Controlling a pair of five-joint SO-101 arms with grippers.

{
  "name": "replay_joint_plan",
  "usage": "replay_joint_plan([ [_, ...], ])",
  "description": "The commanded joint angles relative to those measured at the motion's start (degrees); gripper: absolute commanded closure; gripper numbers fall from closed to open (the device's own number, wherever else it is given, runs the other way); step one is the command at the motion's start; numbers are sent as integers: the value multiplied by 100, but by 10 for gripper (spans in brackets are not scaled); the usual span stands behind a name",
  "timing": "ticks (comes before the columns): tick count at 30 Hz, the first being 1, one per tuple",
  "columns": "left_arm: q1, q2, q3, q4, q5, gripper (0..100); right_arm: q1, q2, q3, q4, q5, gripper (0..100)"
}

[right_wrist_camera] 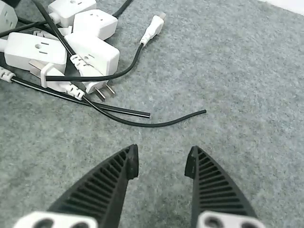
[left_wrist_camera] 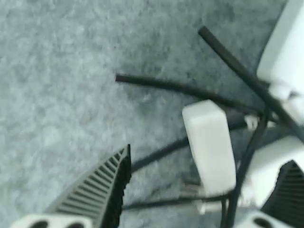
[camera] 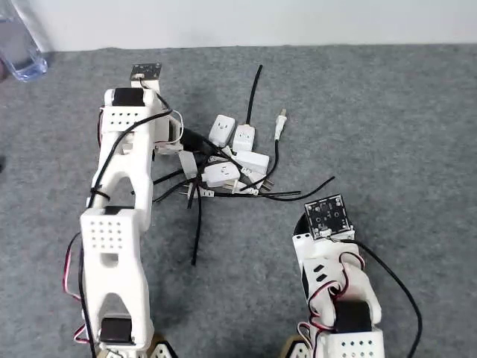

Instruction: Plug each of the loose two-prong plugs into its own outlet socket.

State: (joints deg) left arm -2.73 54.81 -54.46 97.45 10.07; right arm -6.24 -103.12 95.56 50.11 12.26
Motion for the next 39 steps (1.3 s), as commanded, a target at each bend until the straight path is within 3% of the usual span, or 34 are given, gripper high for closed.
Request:
replay_joint_plan([
  [1,44,615,-1138,273,79,551,13,-13,88,-22,-9,818],
  [10,53,1486,-2062,264,114,586,13,-13,88,-40,-9,818],
  [22,167,1538,-2149,281,123,978,-136,-13,88,4,0,818],
  [31,202,1090,-2035,325,123,987,-136,-13,88,4,0,818],
  [39,220,-510,-224,325,-62,987,-136,-13,88,4,0,819],
])
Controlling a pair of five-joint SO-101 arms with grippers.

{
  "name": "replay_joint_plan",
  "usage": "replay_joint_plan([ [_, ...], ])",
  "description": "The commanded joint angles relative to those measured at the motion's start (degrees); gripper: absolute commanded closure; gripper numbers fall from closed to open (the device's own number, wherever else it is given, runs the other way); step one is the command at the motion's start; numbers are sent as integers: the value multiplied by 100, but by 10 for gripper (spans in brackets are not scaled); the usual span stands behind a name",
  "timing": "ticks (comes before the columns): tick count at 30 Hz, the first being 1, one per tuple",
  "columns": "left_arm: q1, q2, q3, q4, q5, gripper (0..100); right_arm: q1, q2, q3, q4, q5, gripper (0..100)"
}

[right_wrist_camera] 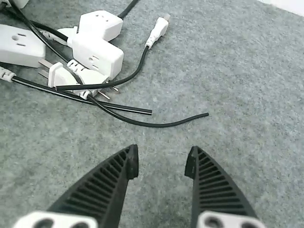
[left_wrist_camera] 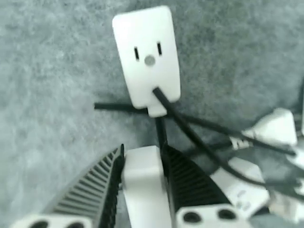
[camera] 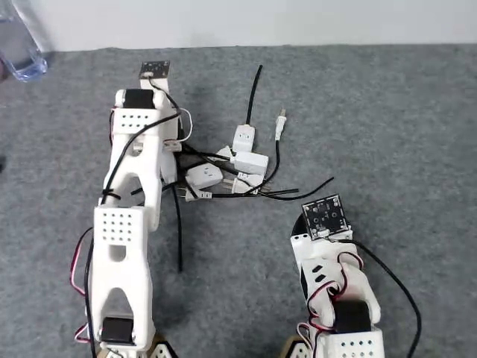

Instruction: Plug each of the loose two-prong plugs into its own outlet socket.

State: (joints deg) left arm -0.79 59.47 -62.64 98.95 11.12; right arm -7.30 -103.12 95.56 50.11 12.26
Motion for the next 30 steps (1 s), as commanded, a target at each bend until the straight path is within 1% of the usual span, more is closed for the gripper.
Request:
replay_joint_plan([
  [1,18,-1231,910,176,-343,987,-31,-13,88,4,0,819],
  [4,-35,-2136,1824,176,-888,987,-31,-13,88,4,0,819],
  [7,-229,-3059,2563,176,-1196,987,-31,-13,88,4,0,819],
  [9,-431,-3569,2967,176,-1477,987,-31,-13,88,4,0,819],
  [12,-897,-4053,3530,176,-2171,987,-31,-13,88,4,0,819],
  [16,-1881,-4158,4136,167,-3393,987,-31,-13,88,4,0,819],
  [20,-2840,-4158,4224,149,-5020,987,-31,-13,88,4,0,819],
  [23,-3332,-4149,4242,141,-5996,987,-31,-13,88,4,0,819],
  [28,-3912,-4132,4251,123,-7033,987,-31,-13,88,4,0,820],
  [30,-4123,-3947,4259,-70,-7385,987,-31,-13,88,13,0,820],
])
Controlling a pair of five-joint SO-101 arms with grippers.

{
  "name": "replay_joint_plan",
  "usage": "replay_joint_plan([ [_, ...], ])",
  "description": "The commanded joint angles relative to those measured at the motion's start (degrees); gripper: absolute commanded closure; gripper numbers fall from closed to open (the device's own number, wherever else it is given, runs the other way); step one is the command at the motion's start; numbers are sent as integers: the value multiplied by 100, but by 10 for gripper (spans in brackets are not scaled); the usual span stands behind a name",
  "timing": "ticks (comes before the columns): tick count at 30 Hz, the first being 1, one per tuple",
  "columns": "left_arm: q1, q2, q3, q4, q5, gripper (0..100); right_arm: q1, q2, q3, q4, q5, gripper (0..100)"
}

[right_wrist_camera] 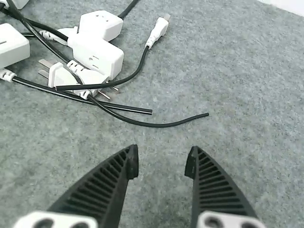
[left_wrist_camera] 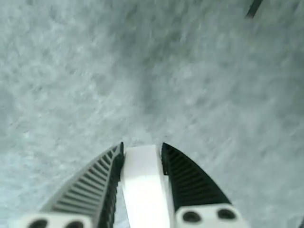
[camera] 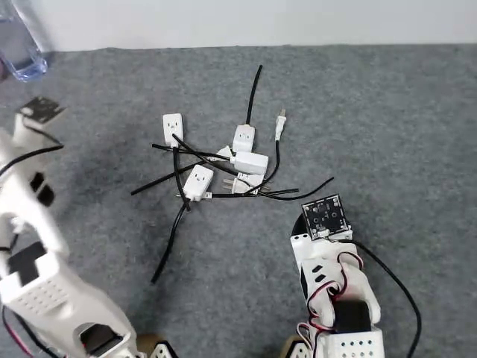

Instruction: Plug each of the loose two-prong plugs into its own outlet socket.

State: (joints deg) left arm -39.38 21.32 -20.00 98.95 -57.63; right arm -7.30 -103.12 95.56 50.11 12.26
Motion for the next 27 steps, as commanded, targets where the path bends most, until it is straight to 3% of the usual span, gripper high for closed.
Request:
replay_joint_plan([
  [1,-369,26,13,-193,-633,987,-31,-13,88,13,0,820],
  [7,-589,958,-259,-536,-712,979,-31,-13,88,13,0,820],
  [9,-580,985,-505,-448,-703,933,-31,-13,88,13,0,819],
  [14,-782,993,-1077,-387,-659,709,-31,-4,88,13,0,819],
  [20,-818,976,-1332,-308,-695,694,-31,-4,88,13,0,819],
  [22,-545,870,-1411,62,-431,694,-40,-4,88,4,0,819],
  [27,800,615,-1086,132,1257,694,-40,-4,88,4,0,819],
])
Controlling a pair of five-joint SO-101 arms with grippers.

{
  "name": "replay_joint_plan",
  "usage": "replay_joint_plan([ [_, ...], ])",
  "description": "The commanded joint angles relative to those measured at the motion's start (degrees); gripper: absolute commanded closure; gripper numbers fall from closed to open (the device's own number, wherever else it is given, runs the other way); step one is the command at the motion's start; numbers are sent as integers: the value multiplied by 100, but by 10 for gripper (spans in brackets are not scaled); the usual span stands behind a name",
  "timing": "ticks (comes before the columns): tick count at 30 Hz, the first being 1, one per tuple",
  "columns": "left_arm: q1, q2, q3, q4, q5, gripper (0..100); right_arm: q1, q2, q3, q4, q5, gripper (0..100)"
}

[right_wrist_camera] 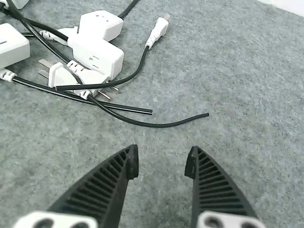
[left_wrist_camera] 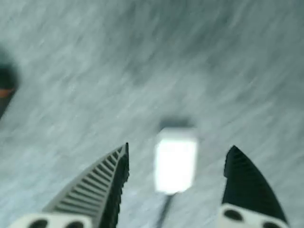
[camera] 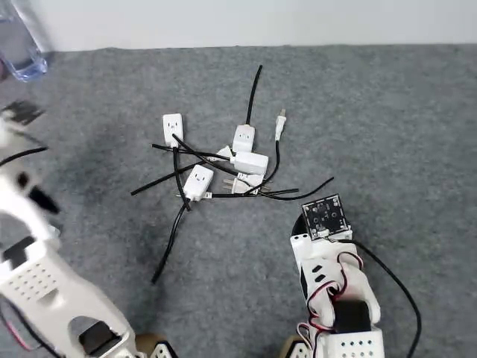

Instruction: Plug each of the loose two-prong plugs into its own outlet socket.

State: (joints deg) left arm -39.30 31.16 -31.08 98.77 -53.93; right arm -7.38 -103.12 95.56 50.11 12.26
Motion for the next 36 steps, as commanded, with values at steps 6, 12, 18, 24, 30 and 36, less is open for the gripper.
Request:
replay_joint_plan([
  [6,2769,-369,303,-105,2171,694,-22,-4,88,13,0,820],
  [12,4264,-369,330,-642,3138,694,-22,-4,88,4,0,819],
  [18,4686,-79,295,-1152,4202,694,-22,-4,88,-13,0,819],
  [24,4791,466,295,-1574,4255,694,-22,-4,88,-13,0,819],
  [30,4677,800,303,-1521,4237,694,-22,-4,88,-31,0,819],
  [36,4642,941,295,-1046,4237,694,-22,-4,88,-31,0,819],
])
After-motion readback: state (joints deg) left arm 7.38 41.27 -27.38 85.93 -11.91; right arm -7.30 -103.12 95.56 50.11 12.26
